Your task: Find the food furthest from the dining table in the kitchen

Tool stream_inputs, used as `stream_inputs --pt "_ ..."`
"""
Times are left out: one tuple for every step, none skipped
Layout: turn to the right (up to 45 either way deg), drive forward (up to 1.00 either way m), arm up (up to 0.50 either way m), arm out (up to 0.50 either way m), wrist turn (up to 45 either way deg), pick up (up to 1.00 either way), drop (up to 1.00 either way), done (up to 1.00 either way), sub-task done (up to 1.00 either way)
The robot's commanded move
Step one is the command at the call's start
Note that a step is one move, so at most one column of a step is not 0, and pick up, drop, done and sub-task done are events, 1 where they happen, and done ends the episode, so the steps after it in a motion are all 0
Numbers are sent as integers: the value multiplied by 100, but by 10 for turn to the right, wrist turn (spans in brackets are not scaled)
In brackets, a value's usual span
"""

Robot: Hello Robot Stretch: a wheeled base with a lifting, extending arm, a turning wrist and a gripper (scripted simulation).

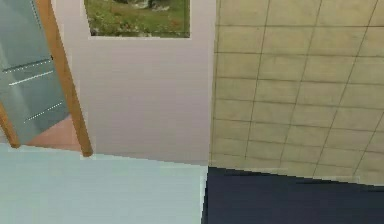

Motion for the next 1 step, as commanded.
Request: stream_inputs --pt "-30 0 0 0 0 0 0 0 0"
